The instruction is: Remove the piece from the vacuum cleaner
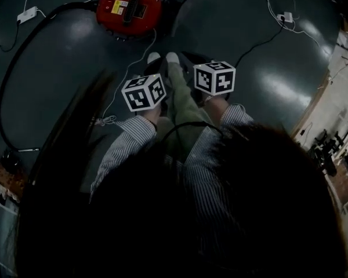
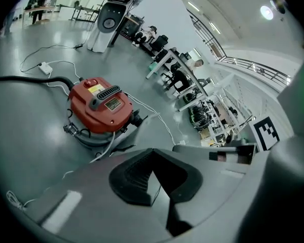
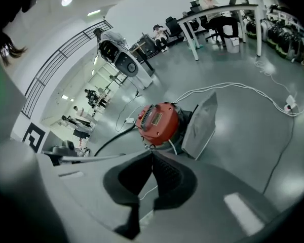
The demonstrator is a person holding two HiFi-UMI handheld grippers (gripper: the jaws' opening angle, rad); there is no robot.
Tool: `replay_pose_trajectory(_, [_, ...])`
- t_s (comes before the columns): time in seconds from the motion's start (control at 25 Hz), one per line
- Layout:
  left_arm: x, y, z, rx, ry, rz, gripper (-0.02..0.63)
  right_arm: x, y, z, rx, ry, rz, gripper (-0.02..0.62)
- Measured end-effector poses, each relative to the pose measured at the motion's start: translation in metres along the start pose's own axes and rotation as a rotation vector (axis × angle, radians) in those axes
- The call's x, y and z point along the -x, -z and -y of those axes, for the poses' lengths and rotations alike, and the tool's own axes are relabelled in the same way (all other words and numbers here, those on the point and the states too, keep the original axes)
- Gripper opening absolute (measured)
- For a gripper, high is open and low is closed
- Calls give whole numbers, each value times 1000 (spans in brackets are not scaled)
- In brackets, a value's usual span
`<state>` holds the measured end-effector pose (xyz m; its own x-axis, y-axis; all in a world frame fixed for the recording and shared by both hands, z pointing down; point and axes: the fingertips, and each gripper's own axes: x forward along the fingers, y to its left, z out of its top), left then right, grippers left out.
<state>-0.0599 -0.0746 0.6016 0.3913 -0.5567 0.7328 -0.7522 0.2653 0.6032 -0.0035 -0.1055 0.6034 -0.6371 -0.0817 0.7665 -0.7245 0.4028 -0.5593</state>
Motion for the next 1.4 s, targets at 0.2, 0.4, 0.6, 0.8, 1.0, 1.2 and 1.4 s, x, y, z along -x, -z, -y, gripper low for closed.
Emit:
replay_pose_trajectory(0.2, [-28,15,-33,36,-12,-8,6,-41,11,36,-9,34,-32,6])
replay_pose_trajectory(0.4, [-59,20,-55,45,-12,-8,6,-80,13,65,-27,58,-60,26])
replay_pose_trajectory(0.6, [-81,17,-63,42,-4,-4,6,-109,10,85,-71,73,-89,124])
replay_pose_trajectory(0.8, [-93,7,-67,55,9,24,6,-132,-4,101,-70,124,-90,138])
replay_pose_trajectory(1.0, [-101,6,-71,68,11,38,6,-149,-3,116,-121,164,-79,138])
replay_pose_trajectory(1.2, [-103,14,-79,87,3,31,6,-158,4,116,-151,163,-76,114])
replay_pose_trajectory(1.4, [-98,19,-82,94,-6,40,6,-155,4,118,-168,162,-58,40])
